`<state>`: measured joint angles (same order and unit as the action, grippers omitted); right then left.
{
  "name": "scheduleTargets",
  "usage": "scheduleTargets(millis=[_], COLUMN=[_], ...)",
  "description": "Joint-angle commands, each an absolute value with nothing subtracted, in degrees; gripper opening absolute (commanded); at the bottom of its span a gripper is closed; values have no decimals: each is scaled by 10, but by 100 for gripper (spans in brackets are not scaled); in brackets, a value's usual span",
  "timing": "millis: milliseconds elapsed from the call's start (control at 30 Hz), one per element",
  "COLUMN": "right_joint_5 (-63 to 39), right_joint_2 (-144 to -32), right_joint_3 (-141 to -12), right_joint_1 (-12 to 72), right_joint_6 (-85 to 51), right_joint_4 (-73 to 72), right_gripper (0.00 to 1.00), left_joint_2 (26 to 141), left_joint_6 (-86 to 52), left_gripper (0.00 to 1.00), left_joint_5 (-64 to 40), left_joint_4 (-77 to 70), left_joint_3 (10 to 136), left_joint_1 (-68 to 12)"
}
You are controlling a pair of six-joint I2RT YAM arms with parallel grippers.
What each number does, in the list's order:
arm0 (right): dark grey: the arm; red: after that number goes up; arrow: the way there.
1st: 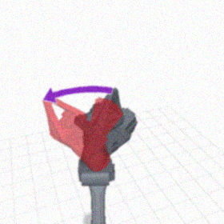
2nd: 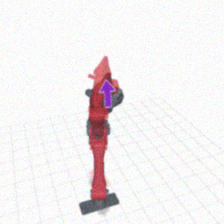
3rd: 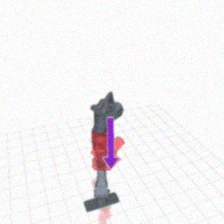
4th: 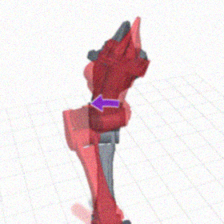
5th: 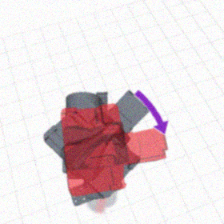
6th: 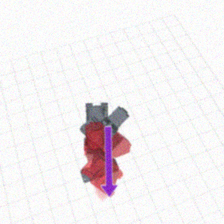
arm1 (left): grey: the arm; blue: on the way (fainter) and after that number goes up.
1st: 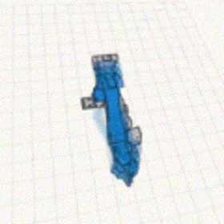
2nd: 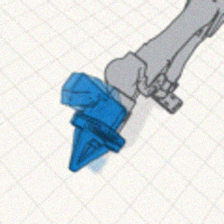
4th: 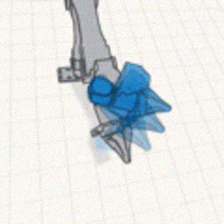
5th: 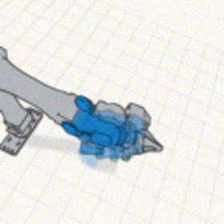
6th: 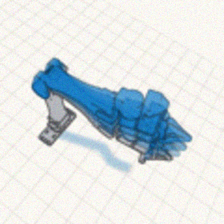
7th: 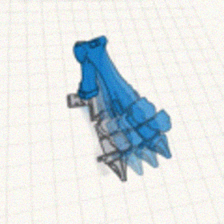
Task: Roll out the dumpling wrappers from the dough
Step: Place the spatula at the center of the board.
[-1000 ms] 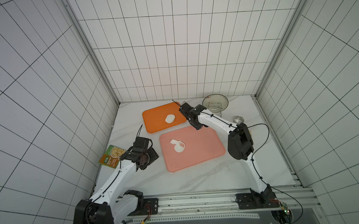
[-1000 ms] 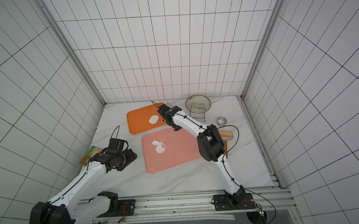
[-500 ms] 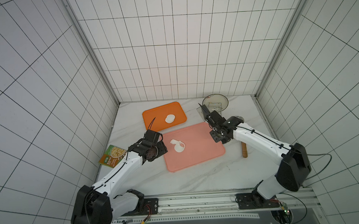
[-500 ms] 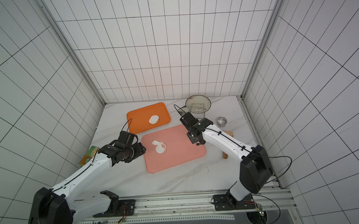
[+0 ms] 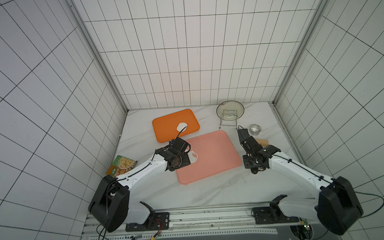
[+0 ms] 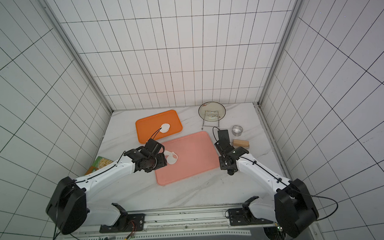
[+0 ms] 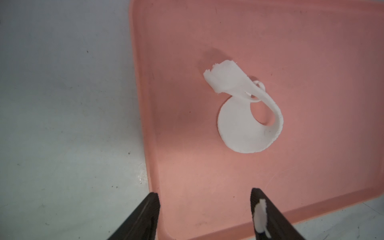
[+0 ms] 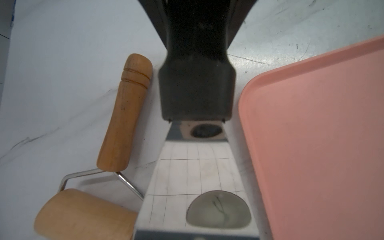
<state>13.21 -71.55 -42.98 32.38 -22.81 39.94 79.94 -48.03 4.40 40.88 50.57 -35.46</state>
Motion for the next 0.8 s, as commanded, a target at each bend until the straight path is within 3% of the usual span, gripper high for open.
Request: scheduleTargets(millis=[0,567,767], right_joint_5=[99,51,54], right_joint_2=[-735,-857,-852], right_joint_3=[-406,-414,-411], right_joint_1=[306,269,269], right_joint_6=[-263,-301,-305], right_joint_4=[328,291,296], right_gripper=[0,1,25], left_joint_2=[808,815,803], left_joint_6=[-483,-482,-480], left_gripper=[69,70,70], left_joint_5=[68,102,104], left_joint_4=[406,410,408], left_joint_3=[519,499,488], left_joint_1=[-359,-356,-341])
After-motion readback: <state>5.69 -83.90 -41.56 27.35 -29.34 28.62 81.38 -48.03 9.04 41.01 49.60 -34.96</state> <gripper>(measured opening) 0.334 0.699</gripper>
